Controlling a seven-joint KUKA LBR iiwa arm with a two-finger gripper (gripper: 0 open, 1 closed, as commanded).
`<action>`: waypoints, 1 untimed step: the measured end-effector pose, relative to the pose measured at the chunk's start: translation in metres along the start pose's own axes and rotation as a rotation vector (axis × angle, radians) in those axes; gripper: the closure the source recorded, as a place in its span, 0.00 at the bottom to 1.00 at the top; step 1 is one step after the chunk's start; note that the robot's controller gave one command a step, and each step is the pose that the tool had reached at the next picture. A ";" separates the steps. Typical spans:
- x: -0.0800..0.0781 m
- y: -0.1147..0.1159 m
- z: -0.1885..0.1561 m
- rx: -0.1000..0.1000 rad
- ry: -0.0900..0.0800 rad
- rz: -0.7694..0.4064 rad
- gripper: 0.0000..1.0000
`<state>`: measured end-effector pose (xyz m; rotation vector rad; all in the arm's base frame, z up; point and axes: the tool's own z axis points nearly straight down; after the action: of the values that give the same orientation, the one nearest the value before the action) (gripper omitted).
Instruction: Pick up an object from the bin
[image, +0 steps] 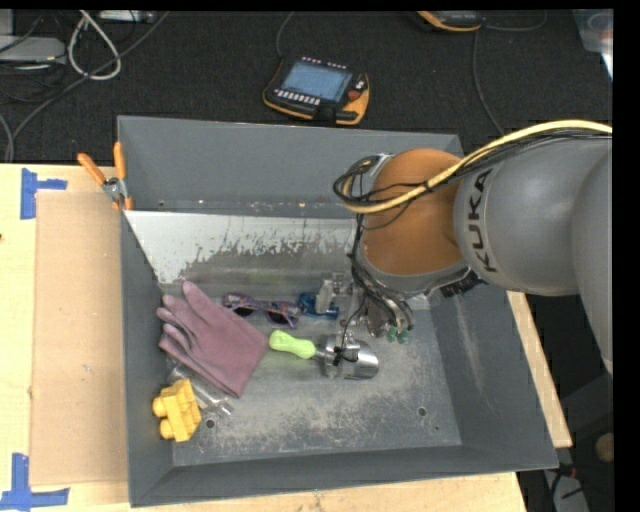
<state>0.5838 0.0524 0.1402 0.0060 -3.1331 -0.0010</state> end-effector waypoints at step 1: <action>-0.002 0.000 -0.005 0.000 -0.007 0.002 0.00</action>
Offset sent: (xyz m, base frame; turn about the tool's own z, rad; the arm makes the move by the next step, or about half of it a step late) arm 0.0000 -0.0600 -0.0702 0.0521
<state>0.5853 0.0521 0.1452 0.0028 -3.1404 -0.0017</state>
